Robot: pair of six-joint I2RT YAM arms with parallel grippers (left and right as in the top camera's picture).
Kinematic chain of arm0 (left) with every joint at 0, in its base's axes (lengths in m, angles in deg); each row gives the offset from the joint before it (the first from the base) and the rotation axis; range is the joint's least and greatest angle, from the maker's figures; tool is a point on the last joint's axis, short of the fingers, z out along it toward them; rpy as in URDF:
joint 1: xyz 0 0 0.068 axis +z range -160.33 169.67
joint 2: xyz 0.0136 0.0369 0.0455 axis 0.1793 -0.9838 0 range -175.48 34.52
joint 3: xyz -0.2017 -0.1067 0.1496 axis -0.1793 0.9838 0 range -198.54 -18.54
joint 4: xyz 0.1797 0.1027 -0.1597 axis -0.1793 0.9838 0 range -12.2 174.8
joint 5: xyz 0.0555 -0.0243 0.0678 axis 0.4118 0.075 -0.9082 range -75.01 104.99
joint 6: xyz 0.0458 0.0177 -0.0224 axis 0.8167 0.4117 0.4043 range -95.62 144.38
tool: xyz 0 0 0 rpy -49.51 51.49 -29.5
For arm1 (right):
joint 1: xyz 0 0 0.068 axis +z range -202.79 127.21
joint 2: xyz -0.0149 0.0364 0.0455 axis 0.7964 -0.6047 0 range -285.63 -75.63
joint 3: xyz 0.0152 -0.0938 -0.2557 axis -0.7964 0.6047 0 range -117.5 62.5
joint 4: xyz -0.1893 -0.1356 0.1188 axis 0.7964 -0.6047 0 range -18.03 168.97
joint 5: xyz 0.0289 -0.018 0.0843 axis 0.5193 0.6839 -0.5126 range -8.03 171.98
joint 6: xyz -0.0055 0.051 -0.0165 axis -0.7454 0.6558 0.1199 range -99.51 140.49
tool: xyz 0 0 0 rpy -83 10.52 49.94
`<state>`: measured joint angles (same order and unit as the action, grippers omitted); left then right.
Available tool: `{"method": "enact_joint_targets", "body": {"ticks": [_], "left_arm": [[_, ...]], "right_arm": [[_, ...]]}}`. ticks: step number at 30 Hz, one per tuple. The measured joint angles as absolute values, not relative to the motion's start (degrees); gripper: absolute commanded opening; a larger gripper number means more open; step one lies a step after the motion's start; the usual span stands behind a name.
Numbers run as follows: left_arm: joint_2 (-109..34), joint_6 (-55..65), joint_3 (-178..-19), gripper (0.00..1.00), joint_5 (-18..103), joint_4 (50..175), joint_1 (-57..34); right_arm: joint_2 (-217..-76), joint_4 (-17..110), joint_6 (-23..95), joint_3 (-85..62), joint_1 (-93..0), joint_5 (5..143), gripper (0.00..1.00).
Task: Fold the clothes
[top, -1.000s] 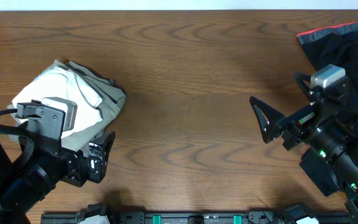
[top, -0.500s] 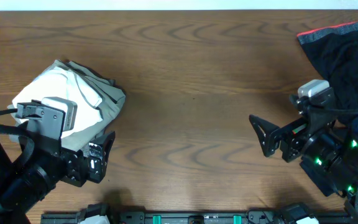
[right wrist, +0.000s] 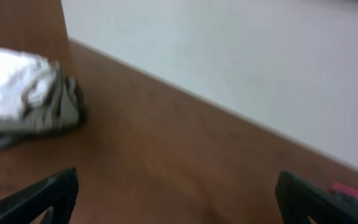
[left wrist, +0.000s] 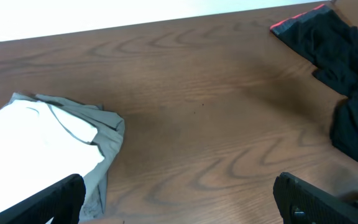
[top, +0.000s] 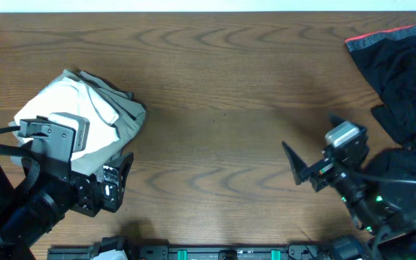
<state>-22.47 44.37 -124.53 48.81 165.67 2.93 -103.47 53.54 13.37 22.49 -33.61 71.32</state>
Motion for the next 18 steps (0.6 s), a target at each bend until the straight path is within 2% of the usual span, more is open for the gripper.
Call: {"method": "enact_joint_targets", "body": {"ticks": [14,18], "left_arm": [[-22.50,44.37,-124.53,0.98,48.83,165.65,2.93],[-22.47,44.37,-124.53,0.98,48.83,165.65,2.93]], "right_arm": [[-77.96,59.00,13.37,44.57,-33.61,71.52,0.99],[-76.67,60.27,13.37,47.41,-33.61,71.52,0.99]]}}
